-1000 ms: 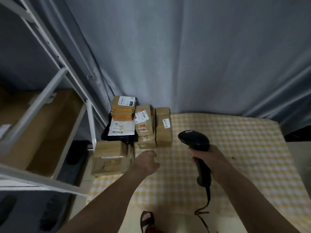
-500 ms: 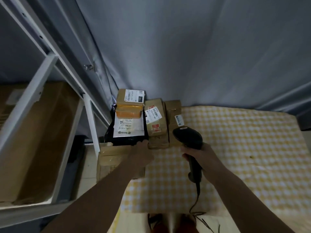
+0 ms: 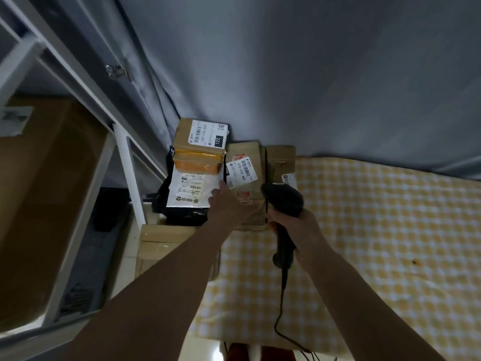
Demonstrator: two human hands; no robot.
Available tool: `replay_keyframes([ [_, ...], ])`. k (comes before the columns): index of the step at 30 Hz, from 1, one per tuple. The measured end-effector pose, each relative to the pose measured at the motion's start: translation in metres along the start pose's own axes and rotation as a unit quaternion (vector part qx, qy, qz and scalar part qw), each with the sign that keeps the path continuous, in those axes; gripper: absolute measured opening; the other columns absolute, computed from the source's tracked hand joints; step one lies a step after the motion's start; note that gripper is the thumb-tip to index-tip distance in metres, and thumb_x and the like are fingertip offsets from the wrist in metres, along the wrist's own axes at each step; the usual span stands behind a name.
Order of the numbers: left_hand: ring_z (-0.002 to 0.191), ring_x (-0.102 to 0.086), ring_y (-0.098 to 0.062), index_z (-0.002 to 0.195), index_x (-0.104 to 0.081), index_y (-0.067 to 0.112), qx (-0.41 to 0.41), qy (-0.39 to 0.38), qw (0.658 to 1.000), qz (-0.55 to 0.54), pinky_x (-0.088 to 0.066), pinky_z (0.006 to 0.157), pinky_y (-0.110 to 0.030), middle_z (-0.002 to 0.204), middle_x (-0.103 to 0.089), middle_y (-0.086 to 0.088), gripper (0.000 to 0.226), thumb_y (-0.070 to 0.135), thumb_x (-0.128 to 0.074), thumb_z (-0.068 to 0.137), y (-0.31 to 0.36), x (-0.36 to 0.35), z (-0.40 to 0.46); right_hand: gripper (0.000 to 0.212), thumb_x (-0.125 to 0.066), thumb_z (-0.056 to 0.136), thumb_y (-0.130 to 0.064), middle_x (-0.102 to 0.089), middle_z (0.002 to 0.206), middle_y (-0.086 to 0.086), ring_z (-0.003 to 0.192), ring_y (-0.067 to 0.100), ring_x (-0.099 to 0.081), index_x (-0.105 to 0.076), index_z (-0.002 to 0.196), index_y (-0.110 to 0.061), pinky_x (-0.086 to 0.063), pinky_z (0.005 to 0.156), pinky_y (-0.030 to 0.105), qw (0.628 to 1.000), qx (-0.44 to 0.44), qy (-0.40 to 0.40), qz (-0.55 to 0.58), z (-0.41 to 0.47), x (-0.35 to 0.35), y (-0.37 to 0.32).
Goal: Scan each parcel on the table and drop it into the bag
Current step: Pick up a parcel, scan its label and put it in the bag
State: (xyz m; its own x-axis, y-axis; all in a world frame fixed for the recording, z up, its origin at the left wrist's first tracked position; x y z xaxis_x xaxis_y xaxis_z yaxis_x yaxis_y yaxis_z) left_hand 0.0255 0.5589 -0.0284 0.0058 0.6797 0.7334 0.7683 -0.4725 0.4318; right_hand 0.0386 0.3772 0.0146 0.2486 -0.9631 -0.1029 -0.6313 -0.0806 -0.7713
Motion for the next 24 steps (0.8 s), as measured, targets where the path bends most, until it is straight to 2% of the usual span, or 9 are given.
replay_keyframes([
  [4,0.13,-0.037,-0.034,0.153,-0.001,0.017,0.026,0.027,0.998,-0.056,-0.04,0.1,-0.047,0.14,-0.035,-0.015,0.128,0.052,-0.084,0.062,0.014,-0.019,0.027,0.013,-0.068,0.084,-0.003,-0.057,0.068,0.011,0.061,0.02,-0.052,-0.063,0.093,0.005,-0.043,0.061,0.032,1.0,-0.008,0.004,0.013,0.017,0.014,0.013],
  [10,0.127,-0.036,-0.035,0.153,0.004,0.015,0.088,0.067,0.993,-0.04,-0.041,0.097,-0.047,0.14,-0.032,-0.017,0.133,0.051,-0.085,0.061,0.017,-0.036,0.039,0.003,-0.069,0.084,-0.004,-0.061,0.074,0.012,0.069,0.024,-0.055,-0.066,0.082,-0.004,-0.045,0.069,0.036,0.998,-0.054,0.022,0.039,0.028,0.039,0.032],
  [16,0.135,-0.03,-0.037,0.153,-0.005,0.013,0.081,0.02,0.988,-0.133,-0.036,0.108,-0.05,0.145,-0.028,-0.019,0.127,0.05,-0.085,0.061,0.02,-0.049,0.012,0.008,-0.072,0.081,-0.007,-0.06,0.072,0.013,0.072,0.028,-0.054,-0.065,0.077,-0.005,-0.044,0.073,0.039,0.998,-0.034,0.049,0.008,0.032,0.055,0.021],
  [19,0.132,-0.034,-0.033,0.153,-0.008,0.015,0.065,-0.035,0.974,-0.215,-0.043,0.104,-0.048,0.143,-0.028,-0.013,0.137,0.049,-0.087,0.046,0.013,-0.059,-0.019,0.008,-0.073,0.08,-0.01,-0.059,0.072,0.01,0.073,0.027,-0.055,-0.065,0.081,-0.008,-0.044,0.071,0.039,0.997,-0.008,0.072,-0.011,0.032,0.063,0.008],
  [21,0.118,-0.046,-0.024,0.143,-0.026,0.014,0.05,-0.062,0.959,-0.271,-0.053,0.088,-0.032,0.131,-0.038,-0.008,0.114,0.038,-0.089,0.051,0.011,-0.063,-0.04,0.008,-0.073,0.081,-0.012,-0.062,0.074,0.005,0.074,0.025,-0.059,-0.065,0.083,-0.012,-0.045,0.071,0.037,0.996,0.008,0.084,-0.021,0.027,0.066,-0.003],
  [23,0.096,-0.051,-0.012,0.117,-0.04,0.018,0.035,-0.079,0.947,-0.309,-0.051,0.063,-0.014,0.108,-0.045,0.001,0.07,0.017,-0.088,0.065,0.014,-0.062,-0.061,0.012,-0.074,0.081,-0.015,-0.067,0.083,0.004,0.082,0.024,-0.064,-0.066,0.091,-0.013,-0.051,0.075,0.035,0.997,0.013,0.074,-0.027,0.016,0.066,-0.01],
  [24,0.092,-0.051,-0.01,0.109,-0.039,0.02,0.024,-0.084,0.939,-0.332,-0.049,0.057,-0.012,0.103,-0.046,0.003,0.063,0.008,-0.086,0.068,0.019,-0.058,-0.073,0.02,-0.075,0.08,-0.016,-0.07,0.091,0.006,0.088,0.024,-0.066,-0.067,0.098,-0.011,-0.053,0.08,0.036,0.998,0.015,0.061,-0.023,0.01,0.065,-0.013],
])
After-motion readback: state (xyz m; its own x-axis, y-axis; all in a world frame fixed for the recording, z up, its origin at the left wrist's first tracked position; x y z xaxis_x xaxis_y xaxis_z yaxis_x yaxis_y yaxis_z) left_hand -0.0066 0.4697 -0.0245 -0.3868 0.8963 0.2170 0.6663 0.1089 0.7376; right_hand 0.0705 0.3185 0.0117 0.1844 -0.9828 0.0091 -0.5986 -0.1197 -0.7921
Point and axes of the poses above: each hand's wrist, its own z-axis towards the middle knuckle, its own x-axis out of the back of the hand, y = z × x, the point moved 9 cm from there along z, towards the middle knuckle
